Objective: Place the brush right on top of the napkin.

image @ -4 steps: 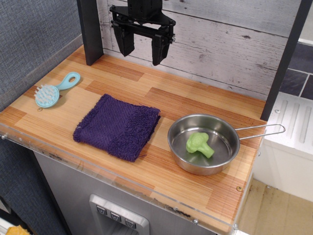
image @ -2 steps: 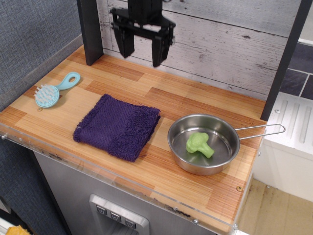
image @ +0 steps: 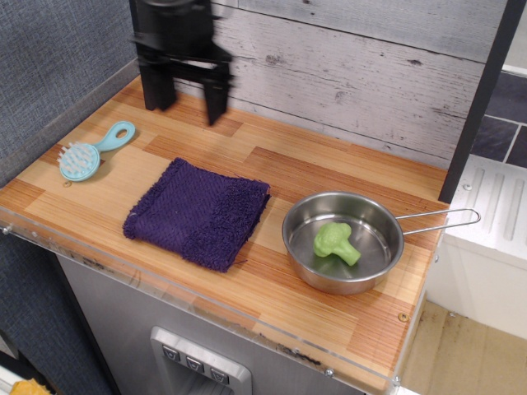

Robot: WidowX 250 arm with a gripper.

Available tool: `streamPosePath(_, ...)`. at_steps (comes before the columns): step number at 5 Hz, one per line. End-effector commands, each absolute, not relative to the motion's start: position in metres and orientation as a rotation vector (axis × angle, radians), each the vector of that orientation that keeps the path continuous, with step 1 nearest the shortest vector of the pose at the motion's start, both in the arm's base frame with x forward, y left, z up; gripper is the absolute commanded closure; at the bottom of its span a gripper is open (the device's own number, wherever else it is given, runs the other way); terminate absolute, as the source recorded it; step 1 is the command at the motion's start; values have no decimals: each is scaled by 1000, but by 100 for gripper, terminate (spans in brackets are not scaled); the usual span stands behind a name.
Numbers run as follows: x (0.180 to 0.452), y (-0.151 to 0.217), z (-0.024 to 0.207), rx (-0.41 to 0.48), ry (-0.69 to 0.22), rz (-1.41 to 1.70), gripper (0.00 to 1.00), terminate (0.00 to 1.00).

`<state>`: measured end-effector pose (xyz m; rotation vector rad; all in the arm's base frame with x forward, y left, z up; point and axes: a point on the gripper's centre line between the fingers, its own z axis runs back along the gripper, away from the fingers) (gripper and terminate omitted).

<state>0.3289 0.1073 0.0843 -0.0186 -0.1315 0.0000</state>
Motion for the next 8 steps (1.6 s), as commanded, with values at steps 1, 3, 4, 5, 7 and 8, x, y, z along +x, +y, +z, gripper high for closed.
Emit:
streamPosePath(1,295,176,76,73,-180,107,0,0)
streamPosePath(3,285,210,47,114,-135,144,0,0)
streamPosePath(4,284,216,33,121,-101,149,0,0)
streamPosePath(5,284,217,24,105,-85,154,0,0)
streamPosePath(7,281,216,29,100,-96,160,100,0)
streamPosePath(8,281,205,65,86,-152,167,100,0)
